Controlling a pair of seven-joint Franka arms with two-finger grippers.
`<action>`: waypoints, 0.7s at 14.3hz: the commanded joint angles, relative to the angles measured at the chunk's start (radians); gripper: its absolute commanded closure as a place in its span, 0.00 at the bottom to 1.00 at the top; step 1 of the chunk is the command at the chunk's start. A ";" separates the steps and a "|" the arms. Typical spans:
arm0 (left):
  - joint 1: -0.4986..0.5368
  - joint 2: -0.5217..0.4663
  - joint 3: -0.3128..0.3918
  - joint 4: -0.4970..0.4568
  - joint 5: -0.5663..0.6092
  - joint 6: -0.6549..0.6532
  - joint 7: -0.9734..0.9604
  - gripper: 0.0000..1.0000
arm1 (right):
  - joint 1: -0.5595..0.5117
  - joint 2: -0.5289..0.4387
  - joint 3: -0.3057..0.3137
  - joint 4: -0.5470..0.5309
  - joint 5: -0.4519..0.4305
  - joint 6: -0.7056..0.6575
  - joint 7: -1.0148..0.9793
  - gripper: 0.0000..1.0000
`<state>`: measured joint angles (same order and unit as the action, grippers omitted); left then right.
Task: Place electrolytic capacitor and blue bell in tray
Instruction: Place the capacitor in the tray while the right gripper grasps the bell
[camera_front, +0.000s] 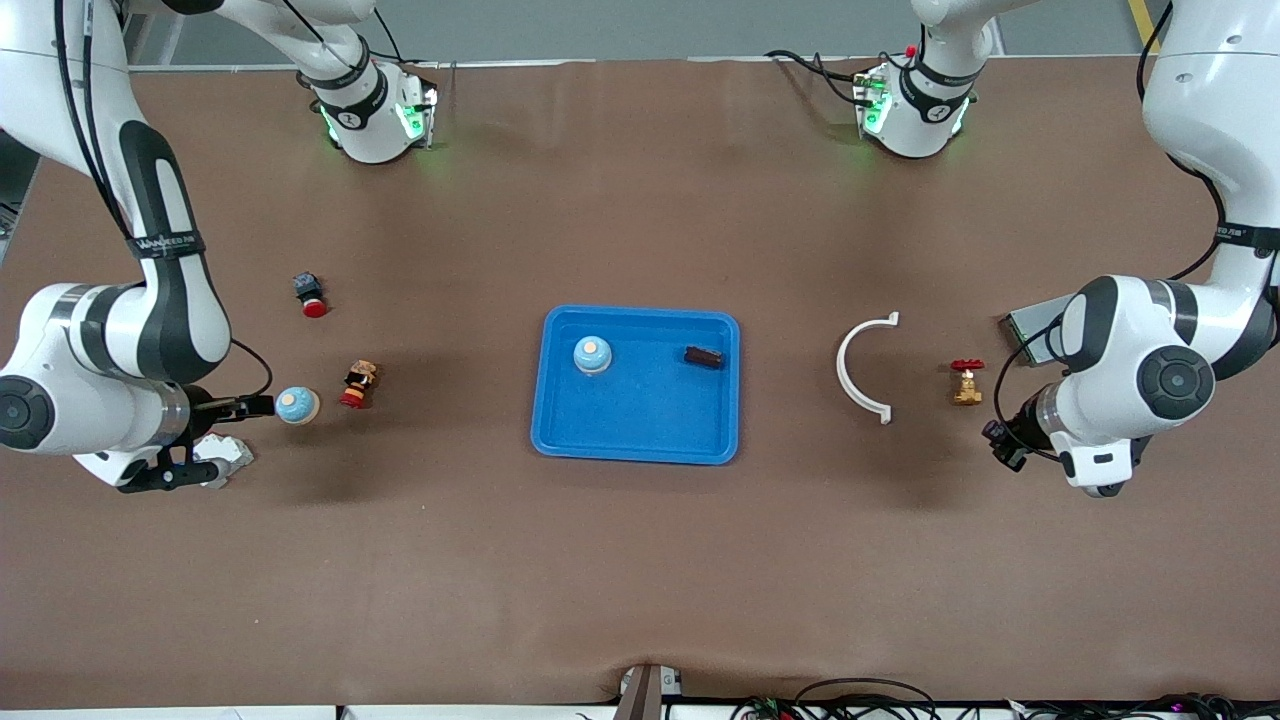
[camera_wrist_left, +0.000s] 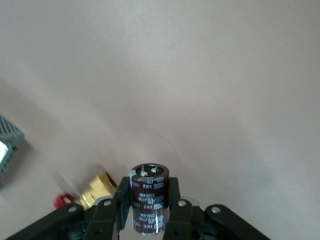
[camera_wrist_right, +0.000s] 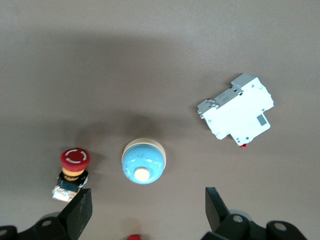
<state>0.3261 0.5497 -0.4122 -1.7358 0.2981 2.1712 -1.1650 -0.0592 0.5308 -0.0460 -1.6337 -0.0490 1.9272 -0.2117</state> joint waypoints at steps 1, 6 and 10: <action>-0.002 -0.020 -0.055 0.018 -0.027 -0.051 -0.093 1.00 | -0.033 -0.012 0.017 -0.026 0.001 0.029 0.002 0.00; -0.010 -0.016 -0.175 0.070 -0.027 -0.090 -0.321 1.00 | -0.033 -0.023 0.018 -0.142 0.003 0.150 0.002 0.00; -0.077 0.004 -0.206 0.131 -0.028 -0.090 -0.447 1.00 | -0.033 -0.023 0.018 -0.196 0.024 0.194 0.002 0.00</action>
<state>0.2901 0.5486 -0.6168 -1.6445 0.2870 2.1076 -1.5528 -0.0756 0.5308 -0.0435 -1.7886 -0.0404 2.1023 -0.2112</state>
